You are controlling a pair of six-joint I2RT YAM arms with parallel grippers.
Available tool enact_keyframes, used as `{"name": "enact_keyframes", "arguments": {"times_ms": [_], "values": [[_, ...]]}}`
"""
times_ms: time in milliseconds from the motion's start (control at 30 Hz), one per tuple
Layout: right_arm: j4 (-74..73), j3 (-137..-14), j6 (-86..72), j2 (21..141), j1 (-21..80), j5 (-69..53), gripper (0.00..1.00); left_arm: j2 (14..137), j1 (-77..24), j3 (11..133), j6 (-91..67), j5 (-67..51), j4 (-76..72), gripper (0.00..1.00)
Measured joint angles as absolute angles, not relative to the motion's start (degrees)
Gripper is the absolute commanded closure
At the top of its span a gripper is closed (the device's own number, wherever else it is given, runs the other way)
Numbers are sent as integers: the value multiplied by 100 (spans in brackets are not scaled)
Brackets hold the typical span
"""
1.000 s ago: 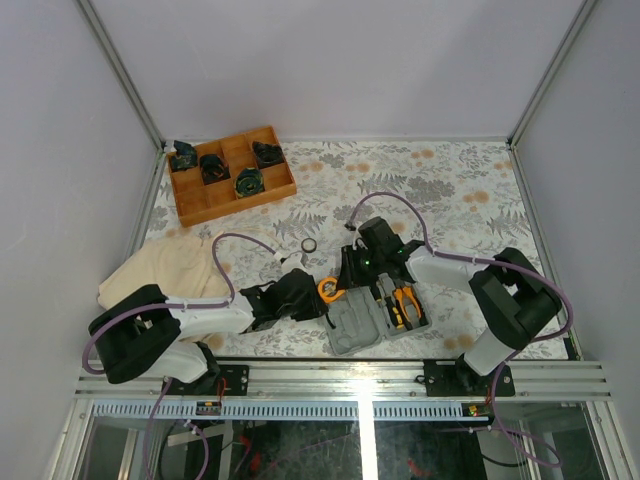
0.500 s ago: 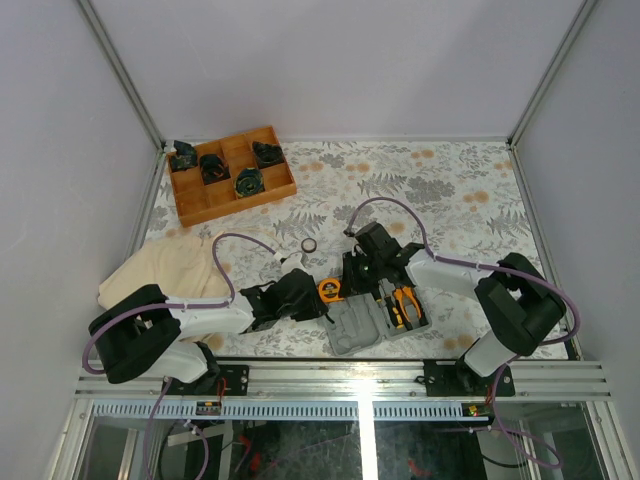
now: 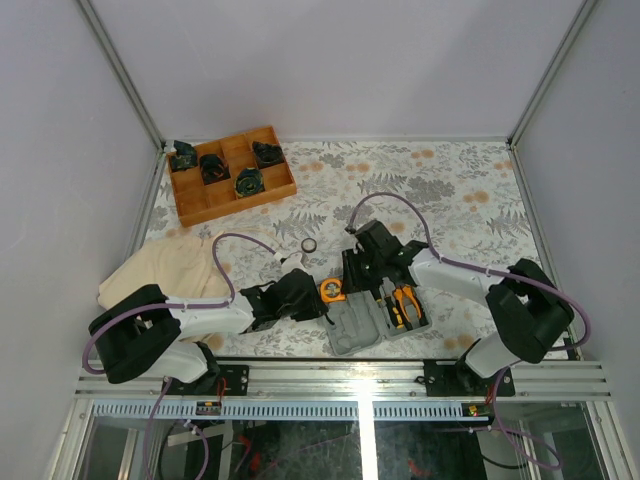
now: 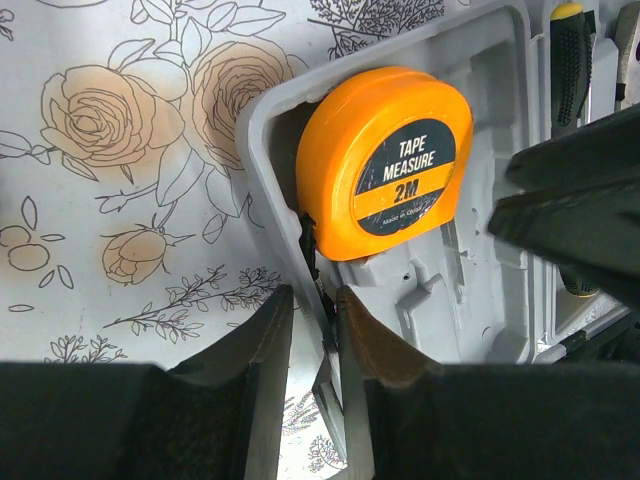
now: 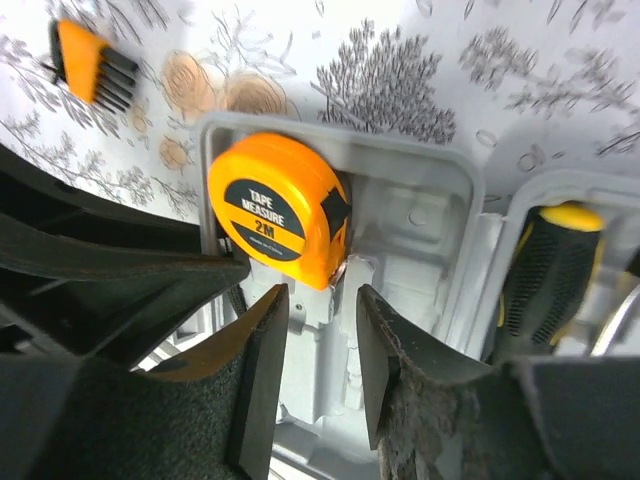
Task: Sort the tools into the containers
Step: Place the engineering item in the storage box.
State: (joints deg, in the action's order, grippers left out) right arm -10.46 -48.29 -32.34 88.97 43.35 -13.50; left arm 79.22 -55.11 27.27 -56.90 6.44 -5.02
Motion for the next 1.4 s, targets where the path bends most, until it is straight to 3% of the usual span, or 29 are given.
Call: {"name": "enact_keyframes", "arguments": {"times_ms": [333,1400], "values": [[-1219,-5500,-2801,8541,4375,-888,63,7922,-5511,2718,-5697,648,-510,79],[-1804,-6556,-2150,10217,5179,67,64,7922,-5513,2718,-5695,648,-515,80]]}}
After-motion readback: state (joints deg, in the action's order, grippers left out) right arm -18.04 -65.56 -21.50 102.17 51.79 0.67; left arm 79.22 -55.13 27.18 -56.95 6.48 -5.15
